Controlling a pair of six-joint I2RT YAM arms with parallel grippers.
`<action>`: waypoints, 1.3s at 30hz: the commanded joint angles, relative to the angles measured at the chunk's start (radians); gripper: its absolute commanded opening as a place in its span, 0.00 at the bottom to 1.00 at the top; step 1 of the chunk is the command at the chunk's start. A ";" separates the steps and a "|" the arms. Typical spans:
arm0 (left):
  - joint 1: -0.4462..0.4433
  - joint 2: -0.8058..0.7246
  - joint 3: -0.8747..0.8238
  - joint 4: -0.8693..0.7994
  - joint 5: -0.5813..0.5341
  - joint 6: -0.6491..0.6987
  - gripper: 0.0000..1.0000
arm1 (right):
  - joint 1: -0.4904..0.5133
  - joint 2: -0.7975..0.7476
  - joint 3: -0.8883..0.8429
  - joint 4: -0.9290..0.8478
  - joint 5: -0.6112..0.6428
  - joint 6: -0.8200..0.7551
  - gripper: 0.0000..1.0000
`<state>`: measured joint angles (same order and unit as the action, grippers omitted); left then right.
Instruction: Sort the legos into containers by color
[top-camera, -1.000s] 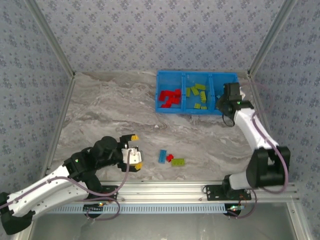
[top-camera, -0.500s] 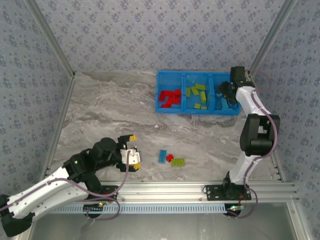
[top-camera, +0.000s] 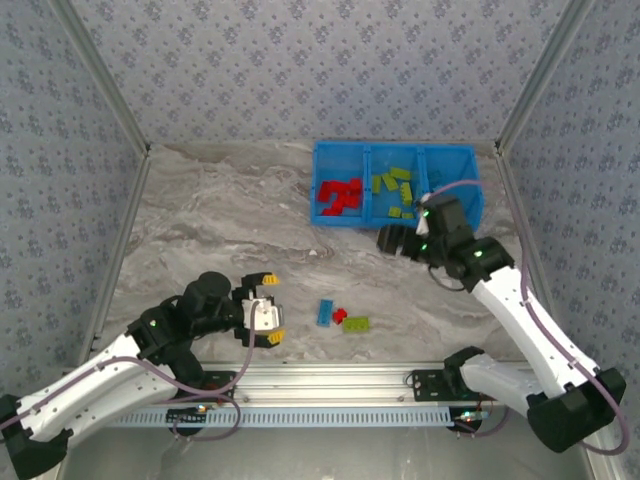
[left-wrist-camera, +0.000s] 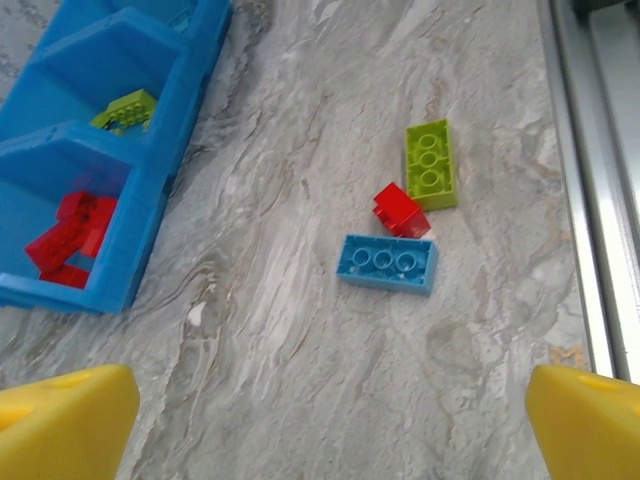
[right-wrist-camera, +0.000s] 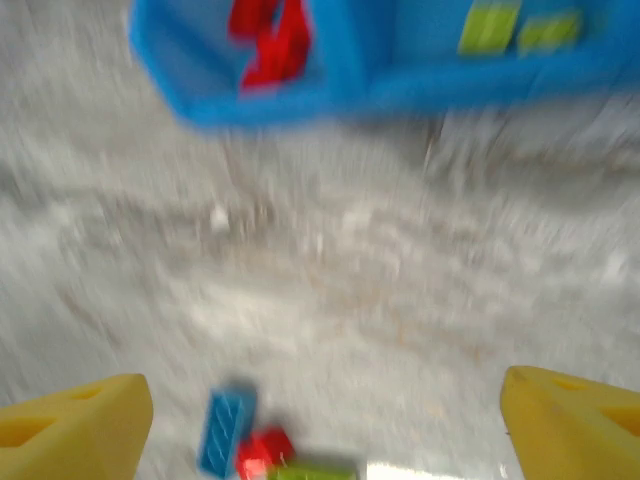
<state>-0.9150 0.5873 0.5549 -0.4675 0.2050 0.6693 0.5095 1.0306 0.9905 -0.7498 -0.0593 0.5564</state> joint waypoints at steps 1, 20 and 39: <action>0.011 0.019 0.003 0.028 0.096 0.004 0.99 | 0.201 0.026 -0.078 -0.131 0.051 0.111 1.00; 0.031 0.075 -0.004 0.171 0.322 -0.151 0.99 | 0.532 0.417 -0.192 0.144 0.053 0.244 0.98; 0.030 0.080 -0.006 0.144 0.286 -0.117 0.99 | 0.559 0.437 -0.189 0.027 0.269 0.350 0.54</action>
<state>-0.8898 0.6697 0.5339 -0.3176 0.4824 0.5339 1.0637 1.5208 0.8101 -0.6216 0.1196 0.8486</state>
